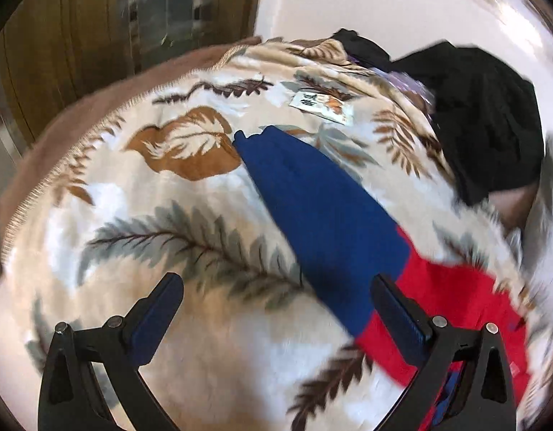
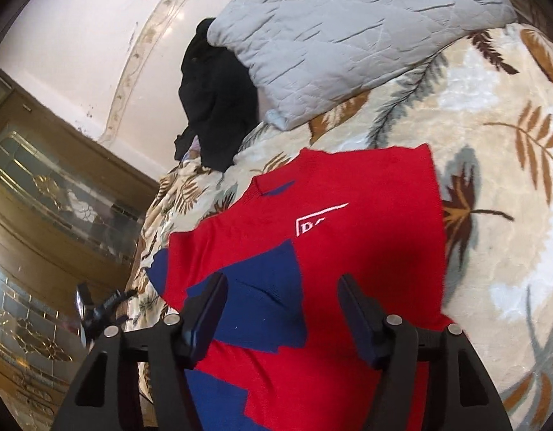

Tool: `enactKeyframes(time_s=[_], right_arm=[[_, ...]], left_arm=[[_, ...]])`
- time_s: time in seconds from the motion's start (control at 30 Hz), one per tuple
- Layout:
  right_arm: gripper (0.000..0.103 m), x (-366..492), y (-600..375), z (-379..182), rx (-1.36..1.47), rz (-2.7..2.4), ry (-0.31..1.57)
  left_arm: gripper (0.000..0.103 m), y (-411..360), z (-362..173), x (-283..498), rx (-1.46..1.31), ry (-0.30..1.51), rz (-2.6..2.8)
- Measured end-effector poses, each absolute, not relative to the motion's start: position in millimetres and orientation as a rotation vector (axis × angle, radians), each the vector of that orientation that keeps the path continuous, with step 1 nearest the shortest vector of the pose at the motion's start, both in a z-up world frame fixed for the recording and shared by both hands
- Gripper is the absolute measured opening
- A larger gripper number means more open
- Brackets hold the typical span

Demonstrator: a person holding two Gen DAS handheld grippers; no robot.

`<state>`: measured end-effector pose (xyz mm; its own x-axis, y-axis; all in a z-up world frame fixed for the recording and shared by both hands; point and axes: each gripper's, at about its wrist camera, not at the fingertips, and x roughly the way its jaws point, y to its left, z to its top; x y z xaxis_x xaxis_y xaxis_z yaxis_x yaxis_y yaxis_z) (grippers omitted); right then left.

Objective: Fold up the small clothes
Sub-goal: 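Open the right tool while the left tool grasps the other navy sleeve cuff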

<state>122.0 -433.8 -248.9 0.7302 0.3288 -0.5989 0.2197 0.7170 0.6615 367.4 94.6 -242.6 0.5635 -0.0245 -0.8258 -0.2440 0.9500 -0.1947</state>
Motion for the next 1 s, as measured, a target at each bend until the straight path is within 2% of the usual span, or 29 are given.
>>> enactKeyframes(time_s=[0.27,0.4,0.43,0.8,0.87,0.93,1.0], right_arm=[[0.067,123.0,-422.9,-254.4,0.780,0.098,0.784],[0.067,125.9,-422.5,-257.0,0.796,0.099,0.782],[0.067,126.3,-422.0,-257.4,0.797,0.100,0.783],[0.067,128.1,-426.8,-265.1,0.808,0.077,0.797],[0.067,127.2,-428.8,-265.1,0.810,0.072,0.792],[0.067,125.5,-430.7,-264.5,0.807,0.067,0.787],[0.067,122.9,-434.0,-263.8,0.802,0.057,0.776]], left_arm=[[0.102,109.7,-271.9,406.3,-0.436,1.030,0.083],[0.077,111.7,-280.7,416.6,-0.518,1.032,0.037],[0.075,110.8,-283.4,421.3,-0.533,1.038,0.026],[0.074,100.1,-289.2,447.4,-0.505,0.959,0.037],[0.059,99.9,-289.2,449.9,-0.506,0.950,0.046],[0.025,100.9,-289.9,451.7,-0.500,0.952,0.066],[0.011,103.6,-289.1,450.7,-0.522,0.932,0.050]])
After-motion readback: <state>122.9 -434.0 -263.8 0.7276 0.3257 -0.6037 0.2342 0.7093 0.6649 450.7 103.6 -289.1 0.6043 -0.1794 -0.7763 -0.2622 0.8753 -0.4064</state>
